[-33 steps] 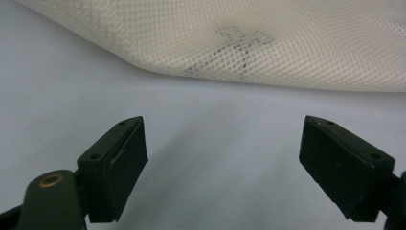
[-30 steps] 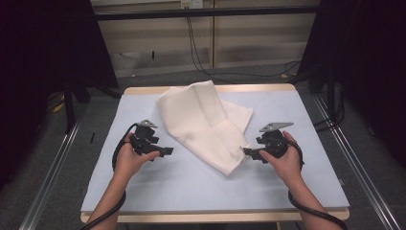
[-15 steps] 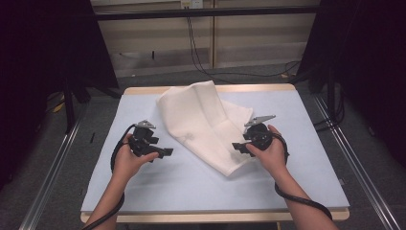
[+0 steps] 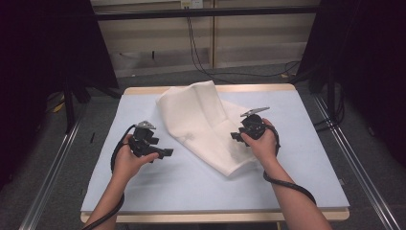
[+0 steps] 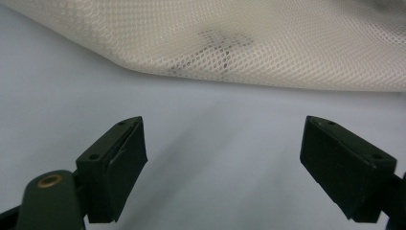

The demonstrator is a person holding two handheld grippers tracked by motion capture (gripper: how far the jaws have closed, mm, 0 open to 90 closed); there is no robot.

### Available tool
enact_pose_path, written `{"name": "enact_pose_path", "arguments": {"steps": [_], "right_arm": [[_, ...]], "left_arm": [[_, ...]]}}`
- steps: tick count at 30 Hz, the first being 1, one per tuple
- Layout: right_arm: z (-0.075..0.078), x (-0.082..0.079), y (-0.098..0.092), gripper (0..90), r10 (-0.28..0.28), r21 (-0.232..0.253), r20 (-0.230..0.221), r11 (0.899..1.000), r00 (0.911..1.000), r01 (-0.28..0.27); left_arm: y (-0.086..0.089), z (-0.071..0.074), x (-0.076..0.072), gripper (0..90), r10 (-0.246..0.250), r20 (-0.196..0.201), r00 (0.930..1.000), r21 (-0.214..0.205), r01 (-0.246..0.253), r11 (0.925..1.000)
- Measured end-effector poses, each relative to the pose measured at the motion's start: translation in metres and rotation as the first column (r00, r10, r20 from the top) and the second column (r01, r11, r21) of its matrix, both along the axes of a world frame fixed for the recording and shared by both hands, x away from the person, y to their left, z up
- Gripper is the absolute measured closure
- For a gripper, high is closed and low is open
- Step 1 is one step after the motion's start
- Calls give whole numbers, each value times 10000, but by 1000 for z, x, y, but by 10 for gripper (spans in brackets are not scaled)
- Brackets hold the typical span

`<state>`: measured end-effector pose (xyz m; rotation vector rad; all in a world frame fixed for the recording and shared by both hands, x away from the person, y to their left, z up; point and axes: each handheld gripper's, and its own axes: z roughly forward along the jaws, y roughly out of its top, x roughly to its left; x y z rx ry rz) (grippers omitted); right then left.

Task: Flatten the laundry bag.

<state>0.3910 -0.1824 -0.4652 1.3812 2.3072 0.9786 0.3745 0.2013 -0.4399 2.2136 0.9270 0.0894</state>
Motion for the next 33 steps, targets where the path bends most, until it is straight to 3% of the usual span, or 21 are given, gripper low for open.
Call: {"name": "enact_pose_path", "arguments": {"steps": [4,10,14,16,19,26,33], "right_arm": [[-7,5,6,569,14,-76,-268,10000,9996,-16],[-7,8,14,614,216,-630,-420,9977,9989,-242],[-7,9,16,735,354,-707,-364,9968,9987,-379],[-7,8,17,850,486,-692,-381,9963,9981,-512],[-7,8,19,875,616,-926,-240,9937,9978,-636],[-3,7,20,900,670,-864,-245,9939,9975,-689],[1,5,16,900,571,-307,-134,9979,9983,-575]], "left_arm": [[0,0,0,160,34,40,10000,-60,-34,10000],[3,-1,0,160,42,-6,10000,-32,-42,10000],[3,0,0,160,32,-1,10000,-11,-32,10000],[3,0,0,160,26,30,10000,7,-26,10000],[3,0,0,161,29,12,10000,-12,-29,10000],[4,-1,0,161,108,40,9999,-82,-108,9999],[5,0,0,162,128,25,9999,-84,-128,9999]]}}
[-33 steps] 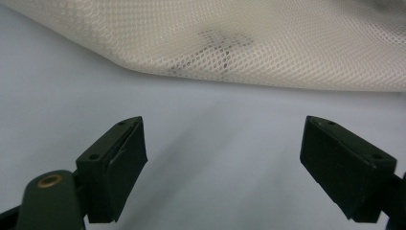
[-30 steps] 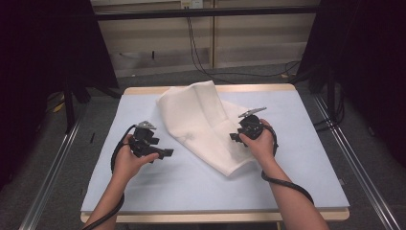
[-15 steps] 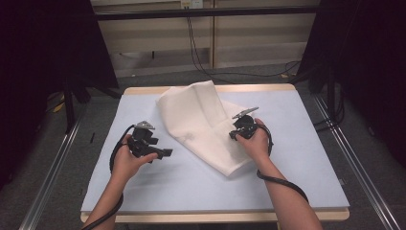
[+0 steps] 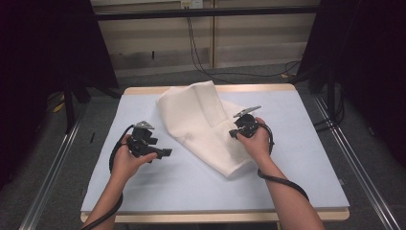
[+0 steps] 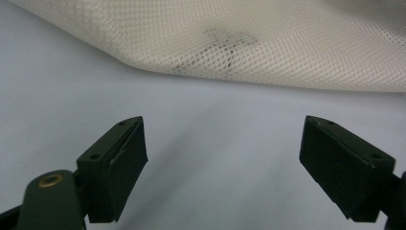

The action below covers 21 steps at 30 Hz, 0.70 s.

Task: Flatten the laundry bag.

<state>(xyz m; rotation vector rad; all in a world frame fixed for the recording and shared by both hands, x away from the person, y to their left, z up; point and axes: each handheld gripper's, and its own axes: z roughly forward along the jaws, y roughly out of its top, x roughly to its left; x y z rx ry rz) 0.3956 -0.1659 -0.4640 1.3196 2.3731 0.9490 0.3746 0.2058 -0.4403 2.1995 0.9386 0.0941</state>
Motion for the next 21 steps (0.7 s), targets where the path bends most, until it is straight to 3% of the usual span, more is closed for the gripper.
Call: {"name": "enact_pose_path", "arguments": {"steps": [6,21], "right_arm": [[7,-1,-4,900,176,603,184,9980,9997,-186],[23,-8,0,900,518,1308,217,9899,9984,-542]], "left_arm": [[-1,-1,0,164,46,38,10000,-9,-46,10000],[-3,-3,0,165,-84,-168,9998,95,86,9999]]}}
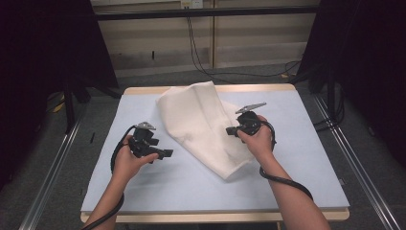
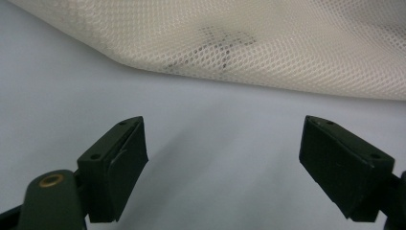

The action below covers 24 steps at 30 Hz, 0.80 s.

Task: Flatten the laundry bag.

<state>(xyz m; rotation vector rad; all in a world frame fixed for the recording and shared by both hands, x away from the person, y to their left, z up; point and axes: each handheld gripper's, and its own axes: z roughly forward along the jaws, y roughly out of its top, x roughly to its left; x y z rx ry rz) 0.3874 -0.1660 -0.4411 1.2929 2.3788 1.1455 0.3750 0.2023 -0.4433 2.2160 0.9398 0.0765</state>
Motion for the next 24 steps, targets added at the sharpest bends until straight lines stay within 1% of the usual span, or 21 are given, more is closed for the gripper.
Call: {"name": "enact_pose_path", "arguments": {"steps": [1,2,4,7,8,9,11,13,15,17,18,20,24], "right_arm": [[2,-1,1,900,20,62,26,10000,10000,-20],[4,-2,1,900,26,1,76,10000,10000,-26],[6,-4,2,900,159,130,143,9998,9998,-161],[9,-5,4,900,316,50,150,9995,9994,-317],[10,-7,4,900,340,-57,188,9994,9992,-339],[12,-8,4,900,406,-11,217,9992,9989,-406],[14,-9,3,900,362,96,269,9993,9990,-365],[16,-11,4,900,459,305,354,9984,9983,-470],[17,-13,6,900,584,390,425,9974,9974,-601],[18,-16,10,900,793,455,459,9956,9958,-814],[19,-18,13,900,914,500,506,9943,9945,-939],[22,-22,20,900,1230,494,654,9908,9903,-1263],[26,-27,31,900,1692,614,726,9829,9829,-1738]], "left_arm": [[0,0,0,165,8,20,10000,28,-8,10000],[-1,1,-1,165,55,26,10000,-30,-54,10000],[-1,2,-1,166,7,44,10000,-35,-7,10000],[-1,2,-1,168,1,34,10000,-26,-1,10000],[-1,1,-1,168,2,25,10000,-20,-2,10000],[-1,1,-1,168,13,11,10000,-39,-13,10000],[-1,0,-1,169,48,8,10000,-41,-48,10000],[-1,1,-1,169,44,13,10000,-42,-44,10000],[-1,2,-1,169,-3,48,10000,-39,3,10000],[-2,4,-2,169,33,120,9999,-84,-32,10000],[-1,5,-1,169,-15,80,10000,-57,16,10000],[-1,5,-1,170,-20,86,10000,-71,20,10000],[-1,4,-1,171,-25,14,10000,-51,25,10000]]}}
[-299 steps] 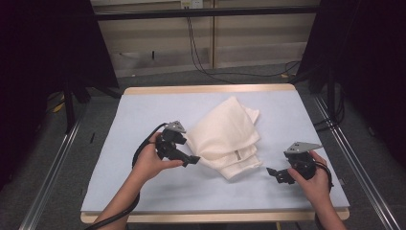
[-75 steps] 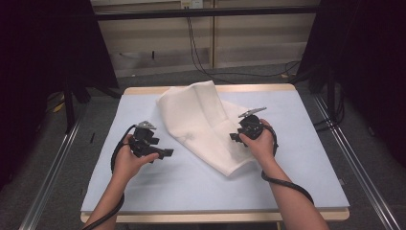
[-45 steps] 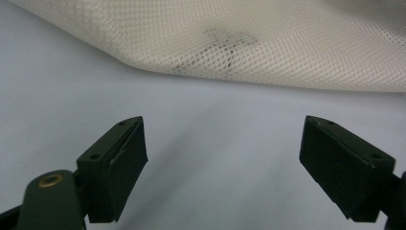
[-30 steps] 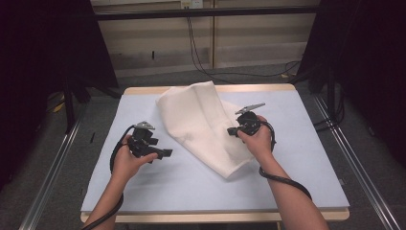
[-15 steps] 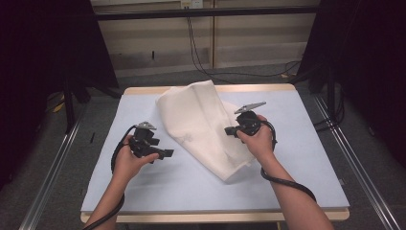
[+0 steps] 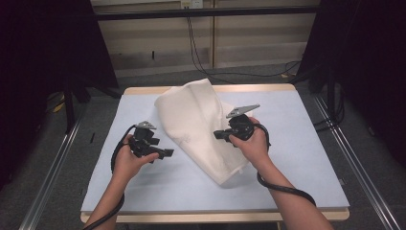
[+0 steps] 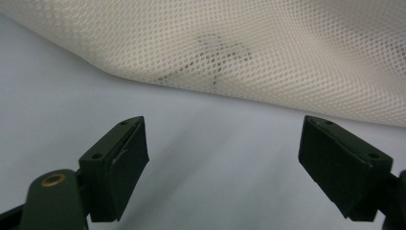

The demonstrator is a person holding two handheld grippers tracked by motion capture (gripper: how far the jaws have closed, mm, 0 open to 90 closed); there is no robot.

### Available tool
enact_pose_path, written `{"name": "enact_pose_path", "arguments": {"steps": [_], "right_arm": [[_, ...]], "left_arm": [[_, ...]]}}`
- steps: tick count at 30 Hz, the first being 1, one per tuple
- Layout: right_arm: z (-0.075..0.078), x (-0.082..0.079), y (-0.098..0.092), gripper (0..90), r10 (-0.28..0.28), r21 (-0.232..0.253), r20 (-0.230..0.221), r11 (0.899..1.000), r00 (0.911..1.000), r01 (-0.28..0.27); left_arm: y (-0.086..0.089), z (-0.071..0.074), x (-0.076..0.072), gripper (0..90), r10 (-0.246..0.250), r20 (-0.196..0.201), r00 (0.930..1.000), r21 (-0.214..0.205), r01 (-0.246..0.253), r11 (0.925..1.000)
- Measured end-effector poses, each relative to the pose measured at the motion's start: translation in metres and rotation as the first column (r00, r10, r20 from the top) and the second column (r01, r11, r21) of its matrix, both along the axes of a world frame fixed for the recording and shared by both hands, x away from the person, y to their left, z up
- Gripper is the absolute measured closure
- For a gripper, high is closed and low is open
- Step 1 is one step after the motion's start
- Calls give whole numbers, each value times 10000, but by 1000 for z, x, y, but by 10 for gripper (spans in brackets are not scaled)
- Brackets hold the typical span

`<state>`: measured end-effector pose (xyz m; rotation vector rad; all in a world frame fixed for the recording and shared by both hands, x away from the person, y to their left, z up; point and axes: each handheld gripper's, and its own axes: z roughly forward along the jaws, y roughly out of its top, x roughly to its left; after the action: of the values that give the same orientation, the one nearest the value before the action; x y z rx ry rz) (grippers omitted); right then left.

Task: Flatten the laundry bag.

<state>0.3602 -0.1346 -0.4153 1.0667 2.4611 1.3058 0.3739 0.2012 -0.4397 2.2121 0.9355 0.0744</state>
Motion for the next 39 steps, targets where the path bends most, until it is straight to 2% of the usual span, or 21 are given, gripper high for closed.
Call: {"name": "enact_pose_path", "arguments": {"steps": [7,13,15,16,22,23,31,34,37,38,39], "right_arm": [[-2,-12,17,900,715,83,110,9974,9974,-716],[-11,-21,25,900,1012,206,91,9946,9948,-1014],[-13,-23,27,900,1083,227,108,9938,9941,-1085],[-14,-25,28,900,1133,342,112,9929,9935,-1137],[-15,-32,32,900,1346,475,183,9897,9907,-1354],[-16,-33,32,900,1367,511,216,9892,9904,-1377],[-14,-43,48,900,2019,630,245,9771,9791,-2031],[-12,-46,51,900,2174,603,259,9740,9757,-2186],[-11,-47,51,900,2174,660,246,9736,9758,-2185],[-11,-47,50,900,2151,720,216,9737,9763,-2161],[-11,-47,50,900,2122,756,214,9741,9770,-2132]], "left_arm": [[2,3,0,176,135,61,9999,-114,-135,9998],[6,4,0,179,210,139,9997,-46,-209,9998],[6,4,0,180,362,161,9992,-144,-359,9992],[7,5,1,180,235,117,9997,-1,-235,9997],[8,5,1,181,295,36,9996,-99,-295,9995],[9,5,1,181,373,138,9992,-153,-371,9992],[19,8,3,184,663,143,9977,-261,-659,9975],[21,8,3,185,756,202,9969,-244,-751,9969],[23,8,4,186,700,203,9973,-200,-696,9974],[22,8,3,186,822,186,9964,-308,-816,9962],[23,9,3,186,734,178,9971,-208,-731,9971]]}}
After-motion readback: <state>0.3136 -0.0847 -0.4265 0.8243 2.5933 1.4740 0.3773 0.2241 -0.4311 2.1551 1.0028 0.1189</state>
